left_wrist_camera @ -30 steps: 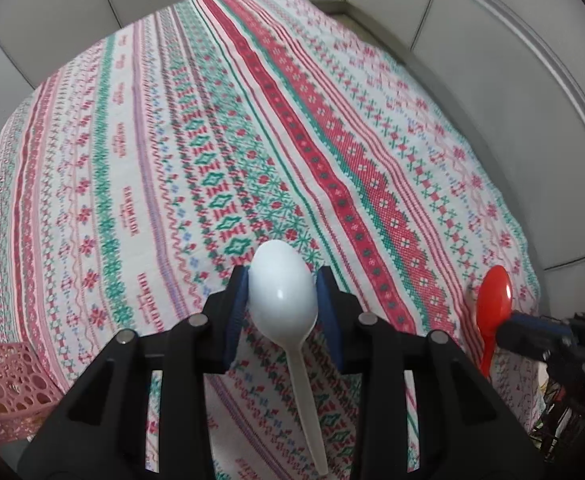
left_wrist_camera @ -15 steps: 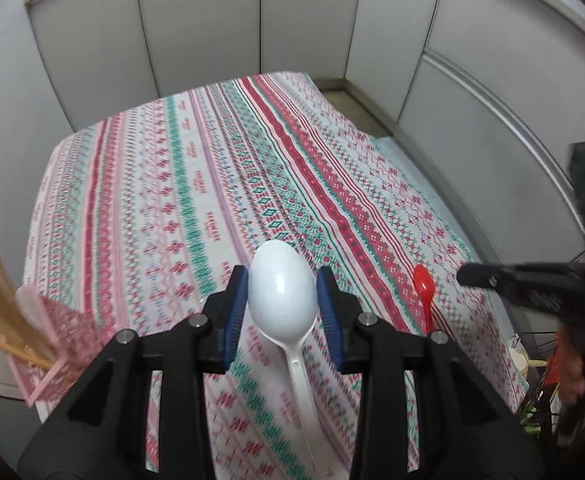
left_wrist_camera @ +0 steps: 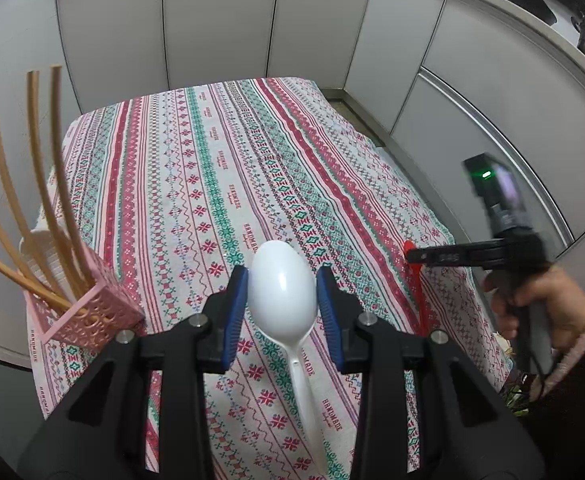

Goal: Organize utensils
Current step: 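Carry both spoons upright over the pink caddy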

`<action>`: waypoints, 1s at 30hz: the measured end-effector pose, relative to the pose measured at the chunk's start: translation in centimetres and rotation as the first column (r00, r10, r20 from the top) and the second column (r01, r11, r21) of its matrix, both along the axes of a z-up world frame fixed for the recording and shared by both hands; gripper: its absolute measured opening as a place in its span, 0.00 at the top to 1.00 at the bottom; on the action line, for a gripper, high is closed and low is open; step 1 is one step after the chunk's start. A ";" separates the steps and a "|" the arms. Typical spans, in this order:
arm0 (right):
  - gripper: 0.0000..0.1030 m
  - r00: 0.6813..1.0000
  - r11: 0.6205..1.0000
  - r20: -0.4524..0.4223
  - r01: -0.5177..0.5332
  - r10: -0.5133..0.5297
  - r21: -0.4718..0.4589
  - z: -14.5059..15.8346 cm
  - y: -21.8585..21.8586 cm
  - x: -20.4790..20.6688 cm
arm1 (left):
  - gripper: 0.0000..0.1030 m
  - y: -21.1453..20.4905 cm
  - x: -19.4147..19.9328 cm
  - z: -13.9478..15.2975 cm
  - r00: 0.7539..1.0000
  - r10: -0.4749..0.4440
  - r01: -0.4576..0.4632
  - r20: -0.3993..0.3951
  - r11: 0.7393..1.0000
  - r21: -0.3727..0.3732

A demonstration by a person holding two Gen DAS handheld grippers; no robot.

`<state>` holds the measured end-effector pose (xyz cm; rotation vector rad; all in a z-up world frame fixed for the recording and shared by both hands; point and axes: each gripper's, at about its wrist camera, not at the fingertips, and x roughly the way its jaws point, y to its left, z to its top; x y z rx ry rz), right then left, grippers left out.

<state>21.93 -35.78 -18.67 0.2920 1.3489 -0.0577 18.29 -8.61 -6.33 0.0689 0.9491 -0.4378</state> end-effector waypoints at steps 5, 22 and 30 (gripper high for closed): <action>0.73 0.996 0.991 0.002 -0.084 0.085 -0.107 -0.7 2.2 0.3 | 0.64 1.3 0.1 0.3 1.000 0.022 -0.022 0.006 1.000 -0.011; 0.73 0.937 0.997 0.342 -0.069 0.072 -0.019 9.9 5.6 -2.5 | 0.64 7.9 -1.7 6.2 0.977 0.142 -0.123 0.161 0.985 -0.121; 0.73 0.835 0.994 0.548 -0.090 0.046 0.054 15.6 11.2 -2.5 | 0.64 12.2 -1.9 8.8 0.913 0.266 -0.223 0.310 0.960 -0.167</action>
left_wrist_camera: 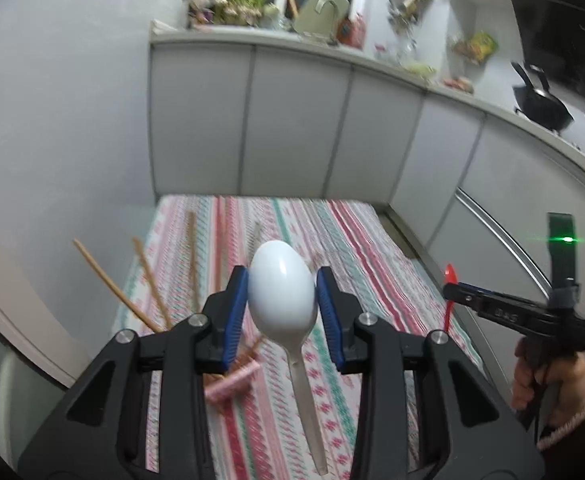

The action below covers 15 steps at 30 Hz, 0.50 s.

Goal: Organize utensils
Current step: 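Carry both spoons upright over the pink caddy, then lower the white spoon into the pink caddy with the left tool and open it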

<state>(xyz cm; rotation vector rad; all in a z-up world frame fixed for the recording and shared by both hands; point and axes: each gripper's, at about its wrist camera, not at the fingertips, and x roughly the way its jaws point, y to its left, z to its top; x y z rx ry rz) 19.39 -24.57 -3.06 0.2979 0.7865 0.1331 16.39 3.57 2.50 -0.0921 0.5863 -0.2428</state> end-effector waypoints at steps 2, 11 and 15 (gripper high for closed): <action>0.73 0.998 1.000 0.055 -0.007 0.006 0.016 1.2 1.5 0.2 | 0.64 1.3 0.4 -0.2 0.999 0.033 -0.033 0.014 0.999 -0.013; 0.73 0.975 0.999 0.223 -0.001 -0.010 0.049 3.7 7.1 1.5 | 0.64 4.5 1.9 -2.1 0.984 0.139 -0.131 0.111 0.989 -0.074; 0.73 0.958 0.996 0.286 -0.014 -0.011 0.085 3.8 8.9 2.1 | 0.64 4.0 2.5 -3.4 0.972 0.148 -0.140 0.184 0.989 -0.057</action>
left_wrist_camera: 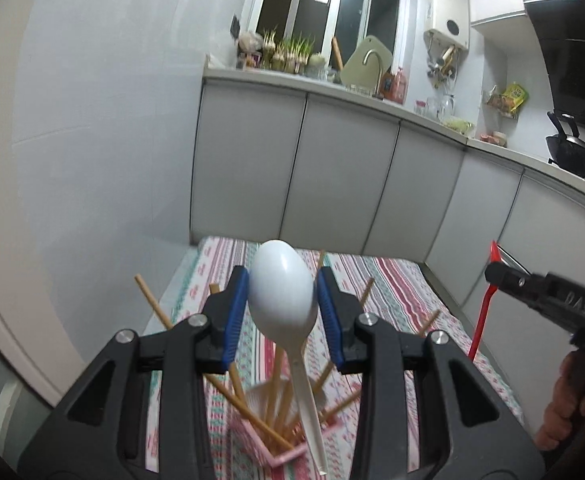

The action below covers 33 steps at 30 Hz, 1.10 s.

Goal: Organize utensils
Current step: 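Lower the white spoon into the pink caddy with the left tool and open it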

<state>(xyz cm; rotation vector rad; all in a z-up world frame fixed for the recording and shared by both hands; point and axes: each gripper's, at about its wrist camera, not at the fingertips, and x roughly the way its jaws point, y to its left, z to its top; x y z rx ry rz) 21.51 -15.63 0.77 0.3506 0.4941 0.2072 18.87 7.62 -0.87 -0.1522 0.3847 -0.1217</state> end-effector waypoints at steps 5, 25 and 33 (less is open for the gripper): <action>0.73 0.999 1.000 0.039 -0.017 0.017 -0.003 -0.2 1.8 0.4 | 0.64 -0.5 1.0 -1.3 1.000 0.015 -0.016 0.020 0.998 0.055; 0.73 0.993 1.000 0.115 0.025 -0.026 0.008 -0.2 3.1 0.1 | 0.62 0.7 1.0 -2.9 0.999 0.006 -0.008 0.036 0.999 0.035; 0.73 0.991 0.999 0.137 0.006 -0.001 -0.040 -0.3 5.4 0.1 | 0.45 2.1 0.0 -1.0 1.000 -0.017 0.017 -0.027 1.000 0.018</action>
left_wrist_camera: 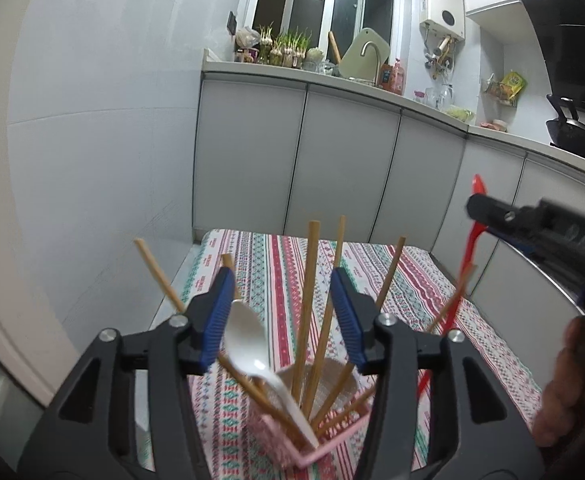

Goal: Organize utensils
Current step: 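Lower the white spoon into the pink caddy with the left tool and open it, then lower the red spoon into the pink caddy with the right tool and open it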

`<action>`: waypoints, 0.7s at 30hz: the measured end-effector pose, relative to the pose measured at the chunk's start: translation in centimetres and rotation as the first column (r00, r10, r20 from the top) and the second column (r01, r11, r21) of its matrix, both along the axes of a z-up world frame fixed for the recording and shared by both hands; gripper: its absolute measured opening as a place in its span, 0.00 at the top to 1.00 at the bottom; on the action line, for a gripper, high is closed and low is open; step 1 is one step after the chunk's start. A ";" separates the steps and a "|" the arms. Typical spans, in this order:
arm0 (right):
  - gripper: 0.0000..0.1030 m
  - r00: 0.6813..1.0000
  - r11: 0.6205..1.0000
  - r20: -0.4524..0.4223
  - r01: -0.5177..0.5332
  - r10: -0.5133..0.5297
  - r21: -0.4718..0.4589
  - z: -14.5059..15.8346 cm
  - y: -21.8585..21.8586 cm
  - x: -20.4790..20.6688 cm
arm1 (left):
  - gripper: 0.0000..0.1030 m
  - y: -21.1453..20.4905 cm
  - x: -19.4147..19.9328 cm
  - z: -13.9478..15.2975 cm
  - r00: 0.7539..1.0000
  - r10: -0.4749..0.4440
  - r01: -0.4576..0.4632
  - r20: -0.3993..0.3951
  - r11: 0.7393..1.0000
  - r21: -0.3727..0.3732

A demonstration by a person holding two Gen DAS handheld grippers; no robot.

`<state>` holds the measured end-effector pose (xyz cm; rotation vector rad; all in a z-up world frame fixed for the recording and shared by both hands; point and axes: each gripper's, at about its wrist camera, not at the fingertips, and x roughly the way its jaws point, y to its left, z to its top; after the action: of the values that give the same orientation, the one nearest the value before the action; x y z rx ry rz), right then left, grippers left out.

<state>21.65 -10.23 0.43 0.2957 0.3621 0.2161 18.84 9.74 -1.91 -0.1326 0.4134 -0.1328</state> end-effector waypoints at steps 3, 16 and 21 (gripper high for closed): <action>0.73 1.000 1.000 0.018 -0.009 0.009 -0.029 0.0 1.0 0.0 | 0.42 0.7 -0.9 1.3 0.999 0.017 -0.017 -0.046 1.000 0.006; 0.73 0.992 0.983 0.097 -0.067 0.085 -0.170 -0.8 6.3 0.0 | 0.38 3.3 -0.4 -2.0 0.857 0.112 -0.098 -0.503 0.994 0.054; 0.73 0.989 0.975 0.115 -0.070 0.096 -0.212 -2.0 8.1 0.1 | 0.38 3.4 -0.2 -3.7 0.818 0.108 -0.088 -0.565 0.994 0.061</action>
<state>21.78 -2.12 -1.60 0.0609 0.2711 0.2752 18.67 13.11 -5.63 -0.1611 1.0085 0.0212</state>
